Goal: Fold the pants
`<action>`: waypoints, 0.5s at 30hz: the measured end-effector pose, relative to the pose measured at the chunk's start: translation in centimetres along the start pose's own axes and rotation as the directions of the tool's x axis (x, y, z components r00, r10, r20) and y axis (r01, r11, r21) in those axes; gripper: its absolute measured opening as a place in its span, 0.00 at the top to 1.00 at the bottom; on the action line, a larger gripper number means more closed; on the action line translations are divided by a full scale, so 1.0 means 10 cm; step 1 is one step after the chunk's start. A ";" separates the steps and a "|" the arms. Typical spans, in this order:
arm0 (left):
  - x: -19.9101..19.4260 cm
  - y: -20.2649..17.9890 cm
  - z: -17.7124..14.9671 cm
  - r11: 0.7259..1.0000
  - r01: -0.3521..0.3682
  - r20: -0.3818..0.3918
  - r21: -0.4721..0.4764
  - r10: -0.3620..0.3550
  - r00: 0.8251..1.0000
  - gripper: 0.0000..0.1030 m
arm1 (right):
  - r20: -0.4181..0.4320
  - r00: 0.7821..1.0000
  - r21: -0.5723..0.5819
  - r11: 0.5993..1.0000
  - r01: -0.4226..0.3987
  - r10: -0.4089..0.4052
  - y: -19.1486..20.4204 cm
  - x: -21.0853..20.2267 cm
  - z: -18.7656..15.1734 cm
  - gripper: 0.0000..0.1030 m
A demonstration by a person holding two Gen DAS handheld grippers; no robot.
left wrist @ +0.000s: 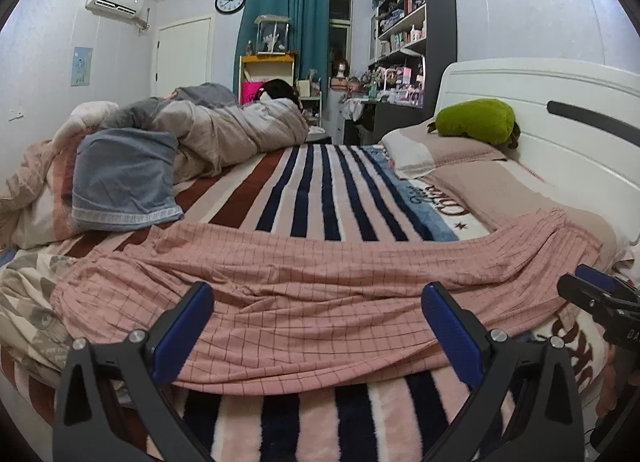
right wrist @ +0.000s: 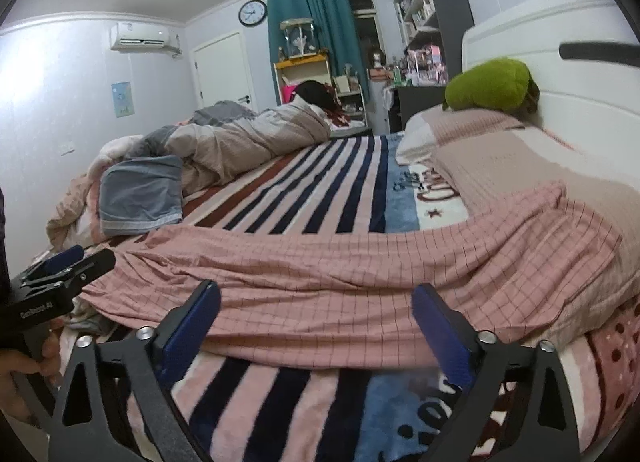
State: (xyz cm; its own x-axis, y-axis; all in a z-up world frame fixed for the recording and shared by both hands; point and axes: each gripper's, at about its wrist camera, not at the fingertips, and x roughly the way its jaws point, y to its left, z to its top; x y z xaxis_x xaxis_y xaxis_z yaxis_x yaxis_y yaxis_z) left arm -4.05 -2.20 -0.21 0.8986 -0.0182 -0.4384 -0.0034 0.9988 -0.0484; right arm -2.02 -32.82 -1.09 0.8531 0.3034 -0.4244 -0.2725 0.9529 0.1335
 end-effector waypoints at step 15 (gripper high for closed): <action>0.73 0.51 -0.77 0.982 0.006 -0.271 -0.191 -0.058 0.961 0.01 | -0.243 0.970 0.215 0.976 0.034 0.020 -0.94 0.63 -0.75 0.37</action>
State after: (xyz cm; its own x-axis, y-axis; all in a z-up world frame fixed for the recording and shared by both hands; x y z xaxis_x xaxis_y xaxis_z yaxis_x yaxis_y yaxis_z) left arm -0.88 2.41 -10.53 0.7444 -0.0879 -0.6620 -0.0823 0.9717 -0.2215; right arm 2.55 -39.88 -11.75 0.7141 0.3127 -0.6263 -0.1418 0.9407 0.3081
